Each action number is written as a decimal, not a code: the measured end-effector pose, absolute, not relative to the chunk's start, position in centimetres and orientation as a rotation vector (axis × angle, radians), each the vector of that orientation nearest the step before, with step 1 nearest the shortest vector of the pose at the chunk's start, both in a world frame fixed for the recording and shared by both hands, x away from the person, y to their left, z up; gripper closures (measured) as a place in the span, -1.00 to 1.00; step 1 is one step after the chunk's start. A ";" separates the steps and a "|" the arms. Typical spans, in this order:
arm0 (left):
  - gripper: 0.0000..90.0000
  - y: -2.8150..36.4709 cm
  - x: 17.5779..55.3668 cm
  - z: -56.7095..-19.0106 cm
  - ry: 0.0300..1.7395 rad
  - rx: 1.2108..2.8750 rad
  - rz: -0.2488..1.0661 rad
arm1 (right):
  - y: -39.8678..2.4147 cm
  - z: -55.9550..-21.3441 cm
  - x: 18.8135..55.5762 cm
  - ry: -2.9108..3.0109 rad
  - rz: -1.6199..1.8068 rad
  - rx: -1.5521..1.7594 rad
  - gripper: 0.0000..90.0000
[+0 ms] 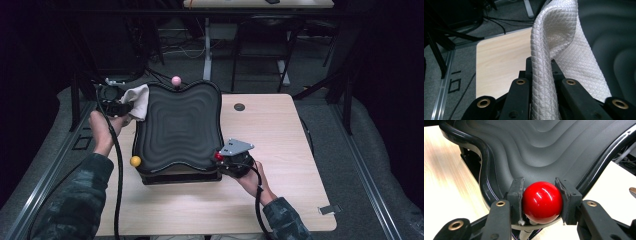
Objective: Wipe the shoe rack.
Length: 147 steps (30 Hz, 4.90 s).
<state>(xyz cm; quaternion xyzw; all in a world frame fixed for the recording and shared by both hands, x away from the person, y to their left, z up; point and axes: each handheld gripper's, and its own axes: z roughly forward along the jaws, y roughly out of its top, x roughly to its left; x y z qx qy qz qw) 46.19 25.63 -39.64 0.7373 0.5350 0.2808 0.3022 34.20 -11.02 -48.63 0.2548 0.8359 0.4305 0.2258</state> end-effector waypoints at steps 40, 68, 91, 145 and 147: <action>0.83 27.5 36.6 -44.1 1.311 1.990 0.615 | -11.2 -48.6 34.3 2.329 1.185 0.672 0.34; 0.83 26.4 43.9 -39.2 1.395 1.897 0.717 | -11.1 -48.5 33.3 2.363 1.214 0.651 0.34; 0.83 25.6 46.8 -37.3 1.425 1.870 0.785 | -11.3 -48.5 30.6 2.396 1.233 0.604 0.33; 0.83 24.2 46.5 -34.9 1.352 1.908 0.744 | -11.2 -48.7 30.7 2.387 1.239 0.600 0.33; 0.83 23.4 46.1 -34.2 1.308 1.904 0.739 | -11.2 -48.7 30.8 2.388 1.240 0.599 0.33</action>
